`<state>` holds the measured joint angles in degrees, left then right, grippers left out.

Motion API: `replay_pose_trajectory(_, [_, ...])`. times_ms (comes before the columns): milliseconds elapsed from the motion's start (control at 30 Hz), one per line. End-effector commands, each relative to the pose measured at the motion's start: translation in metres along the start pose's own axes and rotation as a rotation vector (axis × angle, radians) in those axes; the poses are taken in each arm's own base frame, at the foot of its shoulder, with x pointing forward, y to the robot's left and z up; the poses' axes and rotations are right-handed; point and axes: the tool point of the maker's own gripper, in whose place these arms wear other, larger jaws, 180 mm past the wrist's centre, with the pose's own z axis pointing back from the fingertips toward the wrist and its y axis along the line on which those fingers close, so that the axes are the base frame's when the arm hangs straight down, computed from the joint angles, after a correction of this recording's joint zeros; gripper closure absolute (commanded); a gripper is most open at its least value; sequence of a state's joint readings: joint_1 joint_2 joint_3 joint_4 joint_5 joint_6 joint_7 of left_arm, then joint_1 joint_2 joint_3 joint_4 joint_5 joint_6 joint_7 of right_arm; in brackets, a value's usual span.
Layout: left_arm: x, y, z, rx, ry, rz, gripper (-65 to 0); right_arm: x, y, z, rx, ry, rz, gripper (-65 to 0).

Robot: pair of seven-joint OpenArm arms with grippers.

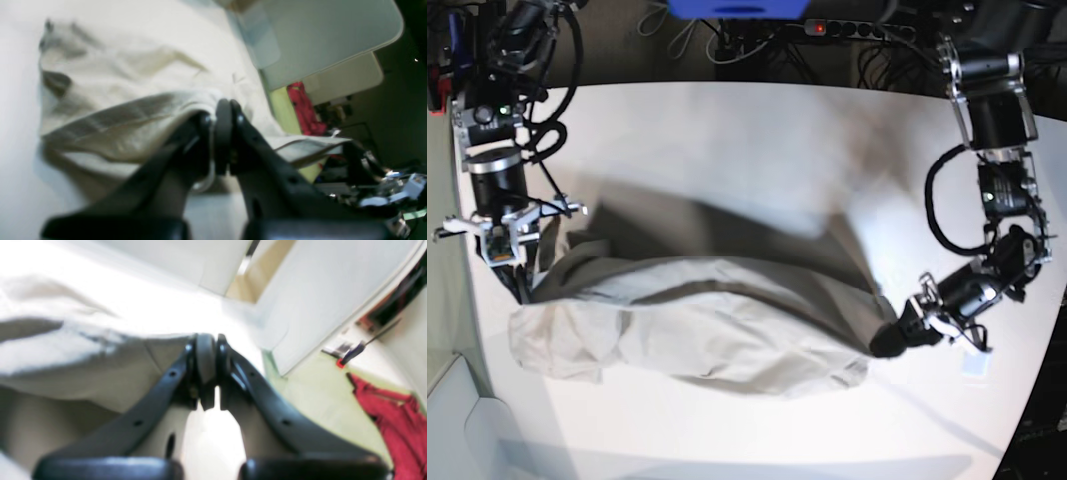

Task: Layout the t-shirt on the table in an organized manner, then fold the t-shirt properly
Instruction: 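Swing the shirt down and lay it flat with both grippers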

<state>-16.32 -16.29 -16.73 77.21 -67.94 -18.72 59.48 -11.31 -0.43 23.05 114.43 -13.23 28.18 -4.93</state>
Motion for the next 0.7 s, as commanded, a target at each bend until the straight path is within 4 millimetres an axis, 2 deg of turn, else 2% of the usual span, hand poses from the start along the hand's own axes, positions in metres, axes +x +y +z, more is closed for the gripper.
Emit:
replay_pose_trajectory(0, [0.009,-0.009,0.005,-0.023,-0.029,-0.026,0.0,0.01,0.0,0.004,-0.014,-0.045,-0.015,0.0])
replay_pose_trajectory(100, [-0.022,0.012,0.016,0.031,0.021,0.02,0.0,-0.012,0.016,0.017,0.012,0.024,-0.054,0.0])
replay_pose_trajectory(267, [-0.078,0.045,0.047,0.128,0.157,0.071,0.0,-0.049,0.038,0.047,0.047,0.151,-0.1,0.0])
replay_pose_trajectory(333, [-0.096,0.054,0.06,0.16,0.231,0.082,0.0,-0.064,0.044,0.06,0.065,0.204,-0.107,0.0])
replay_pose_trajectory(433, [-0.117,0.061,0.079,0.194,0.349,0.077,0.0,-0.075,0.045,0.073,0.074,0.247,-0.098,0.0])
replay_pose_trajectory(467, [-0.118,0.059,0.084,0.2,0.385,0.058,0.0,-0.077,0.042,0.076,0.069,0.256,-0.092,0.0])
replay_pose_trajectory(567, [-0.106,0.053,0.095,0.214,0.418,-0.021,0.0,-0.076,0.007,0.08,-0.001,0.254,-0.027,0.0])
replay_pose_trajectory(667, [-0.088,0.046,0.1,0.222,0.404,-0.101,0.0,-0.062,-0.034,0.074,-0.097,0.204,0.01,0.0])
